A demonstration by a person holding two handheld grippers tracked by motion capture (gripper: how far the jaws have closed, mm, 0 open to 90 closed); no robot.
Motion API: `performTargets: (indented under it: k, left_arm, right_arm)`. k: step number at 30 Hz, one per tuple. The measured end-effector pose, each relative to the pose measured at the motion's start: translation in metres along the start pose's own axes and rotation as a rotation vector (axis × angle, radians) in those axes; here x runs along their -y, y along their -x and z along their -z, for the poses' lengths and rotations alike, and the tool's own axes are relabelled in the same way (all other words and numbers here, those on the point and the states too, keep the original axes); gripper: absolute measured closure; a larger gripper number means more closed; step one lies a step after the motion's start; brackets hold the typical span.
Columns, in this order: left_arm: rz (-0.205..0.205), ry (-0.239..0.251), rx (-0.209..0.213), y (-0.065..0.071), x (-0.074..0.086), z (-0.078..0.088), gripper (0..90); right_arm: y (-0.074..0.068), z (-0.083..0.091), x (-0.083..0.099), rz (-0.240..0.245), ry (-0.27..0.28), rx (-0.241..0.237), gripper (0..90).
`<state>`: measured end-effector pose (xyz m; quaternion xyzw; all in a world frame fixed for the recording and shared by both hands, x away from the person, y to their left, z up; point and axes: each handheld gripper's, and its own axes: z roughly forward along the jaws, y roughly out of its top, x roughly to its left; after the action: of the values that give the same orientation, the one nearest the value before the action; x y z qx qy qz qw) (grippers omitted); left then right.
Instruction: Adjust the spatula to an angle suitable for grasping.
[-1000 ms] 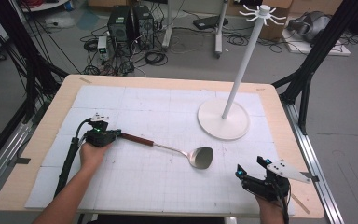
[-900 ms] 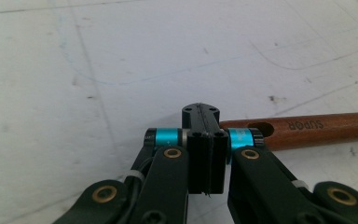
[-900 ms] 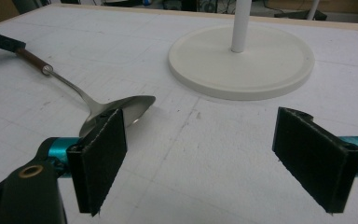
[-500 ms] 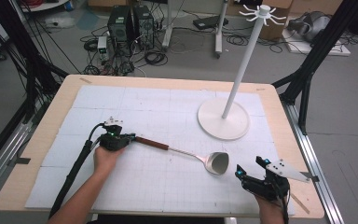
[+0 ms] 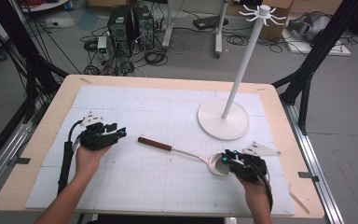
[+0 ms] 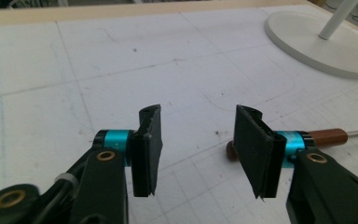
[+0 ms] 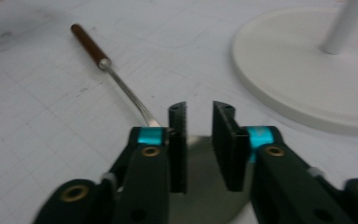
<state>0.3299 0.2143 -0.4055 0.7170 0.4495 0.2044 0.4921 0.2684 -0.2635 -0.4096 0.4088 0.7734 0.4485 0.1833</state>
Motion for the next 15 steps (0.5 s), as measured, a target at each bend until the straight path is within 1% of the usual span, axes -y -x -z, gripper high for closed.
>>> performTargets:
  k: [2, 3, 4, 5, 8, 10, 11, 15]
  left_arm:
    - [-0.015, 0.006, -0.002, -0.001, 0.005, 0.008, 51.6]
    - [-0.022, 0.009, -0.004, -0.002, 0.009, 0.012, 51.7]
    - [-0.033, 0.008, -0.007, -0.002, 0.013, 0.015, 52.1]
    - [-0.032, 0.011, -0.008, -0.003, 0.017, 0.017, 52.5]
    - [-0.032, 0.015, -0.003, -0.006, 0.029, 0.023, 53.1]
    - [-0.024, 0.015, -0.002, -0.008, 0.034, 0.026, 53.4]
    - [-0.014, 0.016, 0.001, -0.009, 0.034, 0.027, 53.5]
    - [0.012, 0.042, 0.004, -0.012, 0.033, 0.031, 53.8]
  right_arm:
    - [-0.004, -0.018, -0.012, 0.032, -0.049, -0.029, 87.2]
    - [-0.005, -0.028, -0.018, 0.053, -0.086, -0.033, 89.0]
    - [-0.006, -0.036, -0.023, 0.064, -0.125, -0.037, 89.3]
    - [-0.007, -0.044, -0.027, 0.077, -0.157, -0.043, 89.3]
    - [-0.007, -0.063, -0.034, 0.101, -0.230, -0.062, 89.3]
    - [-0.007, -0.073, -0.035, 0.104, -0.259, -0.076, 89.3]
    - [-0.007, -0.076, -0.036, 0.101, -0.277, -0.082, 89.3]
    - [-0.010, -0.083, -0.036, 0.101, -0.304, -0.111, 89.3]
